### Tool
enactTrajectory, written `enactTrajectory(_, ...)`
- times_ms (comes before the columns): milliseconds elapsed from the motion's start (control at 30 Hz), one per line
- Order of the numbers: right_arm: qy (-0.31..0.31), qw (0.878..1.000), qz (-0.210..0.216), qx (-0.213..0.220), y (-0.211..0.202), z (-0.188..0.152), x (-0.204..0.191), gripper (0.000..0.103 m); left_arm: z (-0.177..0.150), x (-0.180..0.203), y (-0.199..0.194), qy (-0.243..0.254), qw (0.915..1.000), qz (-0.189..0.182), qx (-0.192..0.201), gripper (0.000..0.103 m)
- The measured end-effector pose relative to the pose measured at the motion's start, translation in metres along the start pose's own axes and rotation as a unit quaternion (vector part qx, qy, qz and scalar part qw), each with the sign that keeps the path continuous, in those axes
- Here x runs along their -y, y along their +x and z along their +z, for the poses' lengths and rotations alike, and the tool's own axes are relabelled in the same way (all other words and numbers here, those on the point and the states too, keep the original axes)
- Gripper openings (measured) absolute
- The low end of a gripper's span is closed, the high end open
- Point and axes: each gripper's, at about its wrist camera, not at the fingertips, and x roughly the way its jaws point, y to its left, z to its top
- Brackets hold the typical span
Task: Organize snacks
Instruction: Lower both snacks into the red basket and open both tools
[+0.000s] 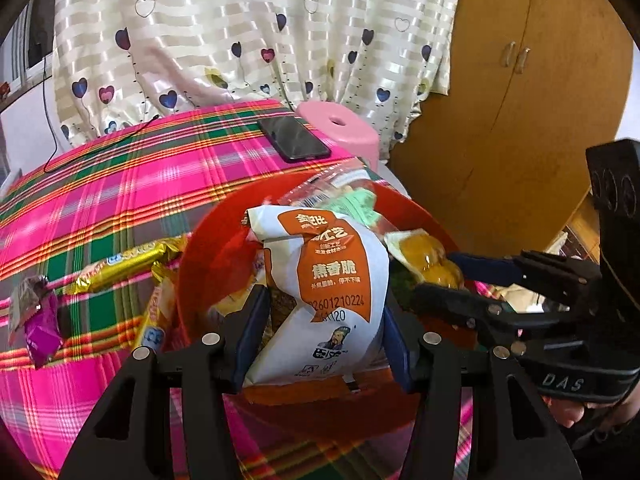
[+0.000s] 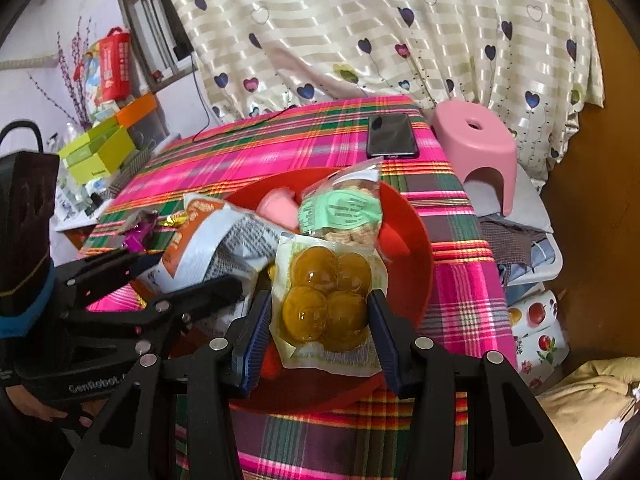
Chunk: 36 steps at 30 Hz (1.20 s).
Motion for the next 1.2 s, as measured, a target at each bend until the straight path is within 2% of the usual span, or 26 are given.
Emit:
enactTrajectory(200, 0.001, 1.0, 0.002, -0.009, 0.005, -0.001, 0.001, 0.048, 0.001, 0.0, 0.002, -0.001, 1.0, 0.006, -0.005, 0.055)
enactTrajectory(400, 0.004, 1.0, 0.011, -0.008, -0.002, -0.007, 0.002, 0.052, -0.008, -0.001, -0.003, -0.014, 0.9995, -0.017, -0.022, 0.055)
enactTrajectory(900, 0.002, 1.0, 0.007, 0.013, -0.025, -0.011, -0.005, 0.055, -0.019, 0.002, -0.025, -0.013, 0.9996, -0.027, 0.003, 0.059)
enactTrajectory(1200, -0.008, 1.0, 0.007, 0.023, -0.037, -0.011, -0.019, 0.056, -0.023, 0.003, -0.046, -0.015, 0.9995, -0.019, 0.021, 0.06)
